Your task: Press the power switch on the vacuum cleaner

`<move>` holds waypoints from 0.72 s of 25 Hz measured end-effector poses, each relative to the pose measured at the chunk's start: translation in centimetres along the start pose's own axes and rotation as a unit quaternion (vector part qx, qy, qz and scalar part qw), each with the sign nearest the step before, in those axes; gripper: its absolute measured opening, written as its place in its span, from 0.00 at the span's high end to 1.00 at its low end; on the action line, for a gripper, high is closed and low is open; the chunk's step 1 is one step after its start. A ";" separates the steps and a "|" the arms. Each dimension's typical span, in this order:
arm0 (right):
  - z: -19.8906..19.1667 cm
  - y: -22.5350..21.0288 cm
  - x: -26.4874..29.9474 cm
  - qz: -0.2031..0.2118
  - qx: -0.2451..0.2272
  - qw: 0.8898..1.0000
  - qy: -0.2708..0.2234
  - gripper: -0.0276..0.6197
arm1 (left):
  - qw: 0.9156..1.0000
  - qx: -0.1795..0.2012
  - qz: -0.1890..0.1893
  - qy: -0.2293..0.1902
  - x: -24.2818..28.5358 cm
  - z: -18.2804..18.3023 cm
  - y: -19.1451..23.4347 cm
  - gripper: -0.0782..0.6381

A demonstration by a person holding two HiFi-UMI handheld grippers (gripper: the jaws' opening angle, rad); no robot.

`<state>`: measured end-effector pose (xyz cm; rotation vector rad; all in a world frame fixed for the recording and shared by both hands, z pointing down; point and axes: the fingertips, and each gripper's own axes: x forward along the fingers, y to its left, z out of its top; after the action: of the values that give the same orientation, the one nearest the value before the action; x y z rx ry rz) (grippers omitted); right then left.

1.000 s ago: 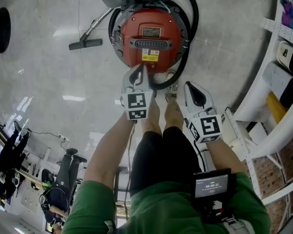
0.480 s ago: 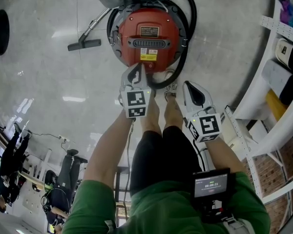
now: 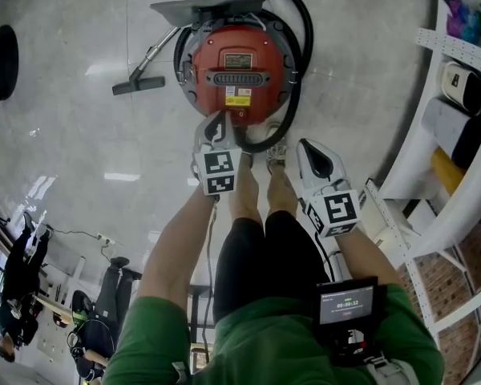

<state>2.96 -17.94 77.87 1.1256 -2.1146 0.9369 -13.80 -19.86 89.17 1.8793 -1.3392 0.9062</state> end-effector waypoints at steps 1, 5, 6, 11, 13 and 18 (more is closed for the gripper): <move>0.4 0.0 -0.3 0.000 -0.002 1.000 -0.003 0.95 | 1.000 0.002 0.002 -0.002 -0.3 0.3 0.1 0.88; 2.0 0.3 -1.7 -0.001 -0.008 1.000 -0.017 0.95 | 1.000 0.016 0.005 -0.022 -2.5 2.2 0.5 0.88; 2.5 0.3 -2.1 -0.001 -0.011 1.000 -0.021 0.95 | 0.999 0.019 0.007 -0.029 -3.1 2.9 0.6 0.88; 5.7 0.9 -4.8 -0.003 -0.022 0.999 -0.047 0.95 | 0.997 -0.006 0.033 -0.065 -7.2 6.2 1.9 0.88; 7.4 1.2 -6.0 -0.005 -0.025 0.998 -0.061 0.96 | 0.995 -0.026 0.044 -0.080 -9.3 7.3 2.3 0.88; 11.3 1.6 -9.4 -0.010 -0.037 0.995 -0.096 0.95 | 0.991 -0.038 0.048 -0.119 -14.8 10.2 1.1 0.88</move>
<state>4.51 -21.83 63.64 1.2401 -2.2657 0.7613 -16.76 -21.02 71.43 1.9234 -1.5960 0.6810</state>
